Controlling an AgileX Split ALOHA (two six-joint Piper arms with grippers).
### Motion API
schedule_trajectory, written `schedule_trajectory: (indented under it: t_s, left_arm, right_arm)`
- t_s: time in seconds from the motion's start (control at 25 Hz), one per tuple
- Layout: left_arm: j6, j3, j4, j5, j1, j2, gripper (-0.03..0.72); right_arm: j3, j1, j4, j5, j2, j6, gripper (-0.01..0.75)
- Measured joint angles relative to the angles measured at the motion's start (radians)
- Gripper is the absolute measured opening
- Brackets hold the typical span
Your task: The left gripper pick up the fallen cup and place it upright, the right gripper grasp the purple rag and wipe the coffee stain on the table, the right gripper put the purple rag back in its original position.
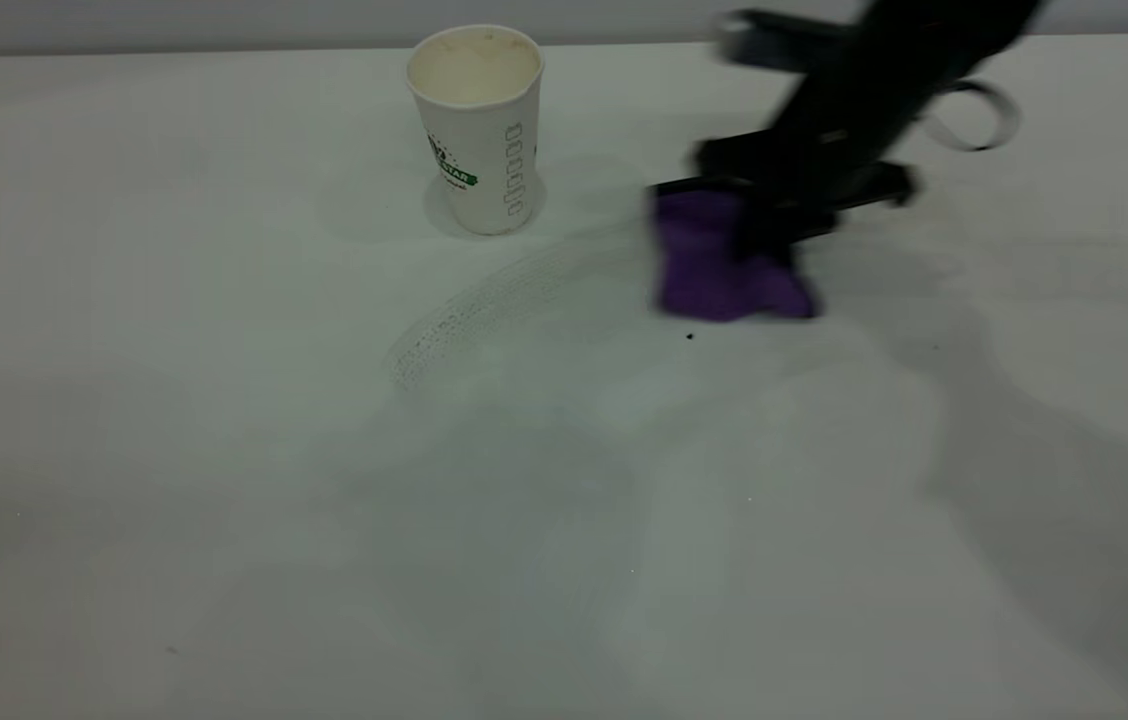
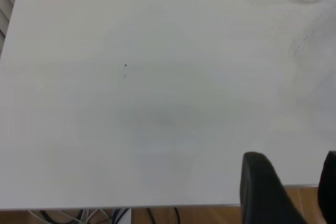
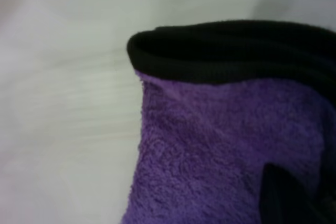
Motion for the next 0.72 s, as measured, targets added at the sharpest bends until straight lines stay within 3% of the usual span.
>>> schedule_trajectory:
  t_s: [0.2,0.28,0.36,0.56,0.6,0.72]
  left_arm:
    - [0.000,0.000,0.000,0.000,0.000,0.000,0.329]
    - [0.000,0.000,0.000,0.000,0.000,0.000,0.329]
    - [0.000,0.000,0.000,0.000,0.000,0.000,0.329]
    - [0.000,0.000,0.000,0.000,0.000,0.000,0.329]
    - [0.000,0.000,0.000,0.000,0.000,0.000,0.329]
    - [0.000,0.000,0.000,0.000,0.000,0.000,0.329]
  right_arm:
    - [-0.003,-0.192,-0.026,0.127,-0.005,0.000,0.074]
    - [-0.003,-0.246,-0.039,0.175,-0.009,-0.001,0.125]
    - [-0.002,-0.280,-0.076,0.206,-0.021,-0.002,0.223]
    - [0.015,-0.292,-0.249,0.260,-0.109,0.007,0.626]
    - [0.015,-0.294,-0.261,0.280,-0.147,0.010,0.676]
    - [0.015,-0.297,-0.270,0.370,-0.285,0.016,0.721]
